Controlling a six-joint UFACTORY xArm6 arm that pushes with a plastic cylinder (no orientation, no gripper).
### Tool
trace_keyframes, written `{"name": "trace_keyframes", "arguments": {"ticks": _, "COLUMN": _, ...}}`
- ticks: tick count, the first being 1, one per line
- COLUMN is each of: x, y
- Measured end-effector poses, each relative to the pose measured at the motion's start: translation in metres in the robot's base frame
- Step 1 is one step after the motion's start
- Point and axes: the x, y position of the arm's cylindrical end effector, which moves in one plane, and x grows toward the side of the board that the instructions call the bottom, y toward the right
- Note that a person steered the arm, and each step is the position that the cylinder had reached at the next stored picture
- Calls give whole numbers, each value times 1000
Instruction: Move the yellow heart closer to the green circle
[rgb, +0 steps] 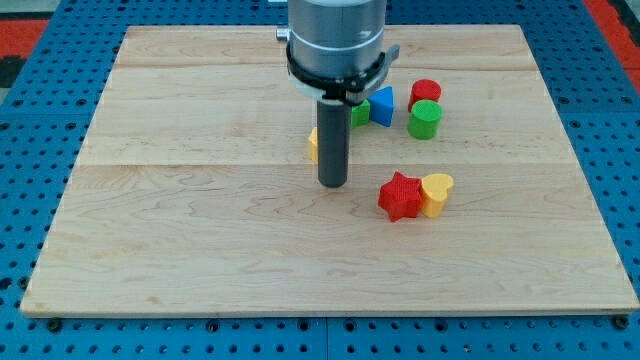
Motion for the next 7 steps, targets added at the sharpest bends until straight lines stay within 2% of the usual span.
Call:
{"name": "trace_keyframes", "arguments": {"ticks": 1, "x": 36, "y": -28}}
{"name": "trace_keyframes", "arguments": {"ticks": 2, "x": 76, "y": 6}}
{"name": "trace_keyframes", "arguments": {"ticks": 3, "x": 85, "y": 82}}
{"name": "trace_keyframes", "arguments": {"ticks": 4, "x": 79, "y": 149}}
{"name": "trace_keyframes", "arguments": {"ticks": 5, "x": 42, "y": 162}}
{"name": "trace_keyframes", "arguments": {"ticks": 6, "x": 22, "y": 161}}
{"name": "trace_keyframes", "arguments": {"ticks": 7, "x": 52, "y": 165}}
